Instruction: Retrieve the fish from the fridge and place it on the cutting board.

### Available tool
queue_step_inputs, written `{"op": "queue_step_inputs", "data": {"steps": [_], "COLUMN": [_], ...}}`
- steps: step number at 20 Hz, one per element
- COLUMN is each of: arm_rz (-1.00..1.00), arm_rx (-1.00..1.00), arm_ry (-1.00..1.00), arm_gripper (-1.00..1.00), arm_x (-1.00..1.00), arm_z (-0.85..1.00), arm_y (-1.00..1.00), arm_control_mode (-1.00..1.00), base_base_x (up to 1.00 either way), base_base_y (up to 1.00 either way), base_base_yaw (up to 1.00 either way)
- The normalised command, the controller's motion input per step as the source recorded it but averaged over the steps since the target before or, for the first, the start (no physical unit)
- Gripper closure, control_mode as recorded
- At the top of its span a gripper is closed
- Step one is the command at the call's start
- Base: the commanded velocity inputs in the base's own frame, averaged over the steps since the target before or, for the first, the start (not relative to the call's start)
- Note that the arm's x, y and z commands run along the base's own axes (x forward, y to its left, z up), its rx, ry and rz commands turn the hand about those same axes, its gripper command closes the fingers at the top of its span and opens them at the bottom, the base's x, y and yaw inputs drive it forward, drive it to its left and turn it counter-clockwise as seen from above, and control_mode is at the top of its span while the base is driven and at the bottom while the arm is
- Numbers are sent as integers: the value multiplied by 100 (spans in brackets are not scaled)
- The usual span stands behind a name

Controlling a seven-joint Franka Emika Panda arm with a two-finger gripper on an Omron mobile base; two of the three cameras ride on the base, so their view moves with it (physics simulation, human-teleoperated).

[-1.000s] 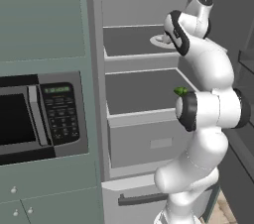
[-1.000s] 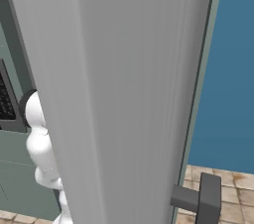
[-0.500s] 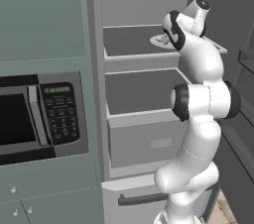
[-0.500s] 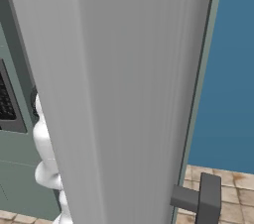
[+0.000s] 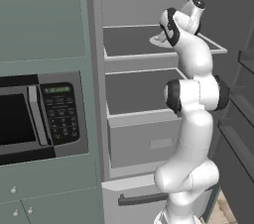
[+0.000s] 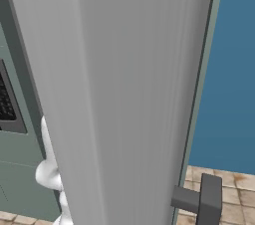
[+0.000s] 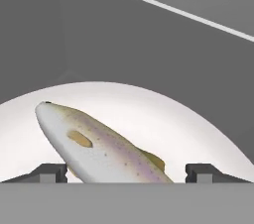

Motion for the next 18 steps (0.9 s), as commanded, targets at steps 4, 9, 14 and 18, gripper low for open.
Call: {"op": "queue_step_inputs", "data": {"steps": [4, 9, 14, 18], "arm_rz": [1, 0, 0, 0], "arm_rx": [0, -3, -8, -7], "arm_ry": [0, 0, -12, -19], "arm_gripper": [100, 100, 100, 100], "arm_x": [-8, -60, -32, -1], "arm_z": [-21, -42, -30, 8], "arm_y": [0, 2, 23, 36], "arm_control_mode": [-100, -100, -100, -100], "base_base_x": [0, 0, 0, 0], "base_base_y": [0, 0, 0, 0], "base_base_yaw": [0, 0, 0, 0]}}
